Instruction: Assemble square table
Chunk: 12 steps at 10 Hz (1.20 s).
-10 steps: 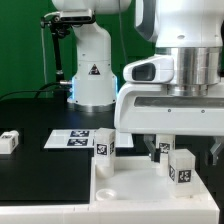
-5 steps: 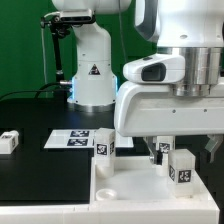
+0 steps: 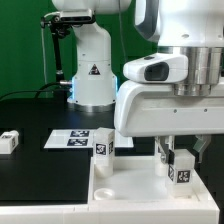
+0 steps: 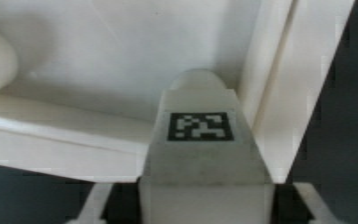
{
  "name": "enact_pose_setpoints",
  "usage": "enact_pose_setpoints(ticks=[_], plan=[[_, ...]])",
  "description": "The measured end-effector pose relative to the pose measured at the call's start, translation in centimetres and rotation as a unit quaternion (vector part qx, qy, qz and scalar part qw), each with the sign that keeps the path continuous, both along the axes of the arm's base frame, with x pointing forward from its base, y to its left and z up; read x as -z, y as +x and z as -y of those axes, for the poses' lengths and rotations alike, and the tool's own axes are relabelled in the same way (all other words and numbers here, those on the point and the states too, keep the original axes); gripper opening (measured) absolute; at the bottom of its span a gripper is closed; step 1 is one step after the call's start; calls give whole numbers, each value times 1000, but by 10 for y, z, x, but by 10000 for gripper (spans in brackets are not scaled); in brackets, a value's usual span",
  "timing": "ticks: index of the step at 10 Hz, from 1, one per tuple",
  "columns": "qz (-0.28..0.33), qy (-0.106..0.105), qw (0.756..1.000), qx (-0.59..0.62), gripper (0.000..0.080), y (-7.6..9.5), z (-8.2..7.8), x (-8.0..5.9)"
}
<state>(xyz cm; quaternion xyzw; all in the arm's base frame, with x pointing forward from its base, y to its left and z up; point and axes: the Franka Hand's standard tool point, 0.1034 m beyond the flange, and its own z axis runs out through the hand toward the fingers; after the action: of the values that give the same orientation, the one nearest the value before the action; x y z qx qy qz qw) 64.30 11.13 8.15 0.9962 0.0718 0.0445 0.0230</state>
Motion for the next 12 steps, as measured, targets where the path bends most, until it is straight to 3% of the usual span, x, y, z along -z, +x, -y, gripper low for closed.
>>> enact_pose_setpoints(ticks=[2,5,10,12], plan=[[2,20,993,114,288,0,1,0],[9,42,957,288,288,0,2,1],[7,64,807,587,288,-2,2,2],[8,67,770,635,288,-3,0,2]])
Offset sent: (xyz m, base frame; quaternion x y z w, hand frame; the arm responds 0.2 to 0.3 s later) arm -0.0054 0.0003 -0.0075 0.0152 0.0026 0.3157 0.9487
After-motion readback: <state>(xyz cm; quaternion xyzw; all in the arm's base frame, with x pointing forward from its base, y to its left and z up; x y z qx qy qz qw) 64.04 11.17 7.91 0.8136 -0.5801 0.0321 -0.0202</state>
